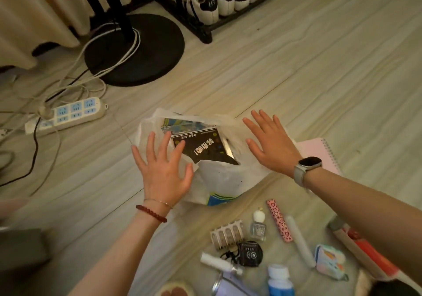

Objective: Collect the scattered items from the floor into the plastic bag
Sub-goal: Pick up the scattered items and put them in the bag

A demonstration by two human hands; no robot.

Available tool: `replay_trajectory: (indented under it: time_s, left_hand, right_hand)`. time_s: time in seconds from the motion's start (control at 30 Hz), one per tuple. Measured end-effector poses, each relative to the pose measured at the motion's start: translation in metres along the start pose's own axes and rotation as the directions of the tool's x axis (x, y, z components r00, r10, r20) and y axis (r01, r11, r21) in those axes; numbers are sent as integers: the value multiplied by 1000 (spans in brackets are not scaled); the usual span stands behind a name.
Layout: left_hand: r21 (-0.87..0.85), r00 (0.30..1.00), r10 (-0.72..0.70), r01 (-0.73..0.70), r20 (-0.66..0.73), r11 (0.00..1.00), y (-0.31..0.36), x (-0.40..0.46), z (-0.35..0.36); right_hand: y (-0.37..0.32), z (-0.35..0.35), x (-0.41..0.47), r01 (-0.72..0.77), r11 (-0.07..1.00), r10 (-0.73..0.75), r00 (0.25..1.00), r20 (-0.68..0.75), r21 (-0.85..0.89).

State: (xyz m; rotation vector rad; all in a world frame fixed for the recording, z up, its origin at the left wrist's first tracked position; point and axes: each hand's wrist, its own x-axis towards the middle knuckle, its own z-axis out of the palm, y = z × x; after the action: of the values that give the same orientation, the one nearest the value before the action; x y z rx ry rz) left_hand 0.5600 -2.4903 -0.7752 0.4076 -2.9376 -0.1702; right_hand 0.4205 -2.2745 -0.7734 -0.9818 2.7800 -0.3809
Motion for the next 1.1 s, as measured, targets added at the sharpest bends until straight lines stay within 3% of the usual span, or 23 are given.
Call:
replay_trajectory:
  time_s: [0.13,0.2,0.3,0.37,0.47,0.57,0.6,0.67,0.73,0.8,0.87,0.93,1.1]
  left_hand:
    - [-119,959,118,-153,-259,981,49,-22,-5]
    - [-215,938,235,-292,-254,932,75,-30,-2]
    - [-334,877,455,-480,-156,811,111,-40,11]
    - [-329,778,627,-605,-49,725,133,-41,28]
    - [-262,547,822,-780,159,569,155,-38,64]
    - [-204,341,810,-853,476,480,165,-37,84]
    - [-232,297,763,-834,574,500,167,-36,87]
    - [-225,345,712,-787,611,574,166,-36,94]
    - [-276,411,732,-736,544,618,166,-40,93]
    - [-278,422,784,-769,455,575,161,-44,96]
    - [-268,485,800,-767,353,583,157,-48,97]
    - [-298,571,786,-727,238,618,161,-49,84]
    - [-327,797,604,-569,9,754,161,-40,39]
  right_hand:
    - [13,-12,-46,-46,985,81,974,-213,166]
    - [32,-8,-69,-158,968,196,961,-192,196]
    - [71,7,-99,-405,900,414,910,-26,164]
    - [94,15,-116,-593,792,587,805,89,143]
    - [118,18,-126,-723,680,703,690,172,117]
    - [127,22,-119,-770,624,746,637,194,131]
    - [126,24,-116,-790,597,763,613,206,139]
    - [122,30,-109,-833,532,803,553,222,149]
    - [119,32,-103,-866,480,835,500,229,139]
    - [118,29,-100,-889,443,853,458,251,118]
    - [118,26,-100,-901,379,854,428,295,211]
    - [115,23,-101,-861,332,841,455,293,385]
    - [101,-5,-100,-655,422,790,605,101,627]
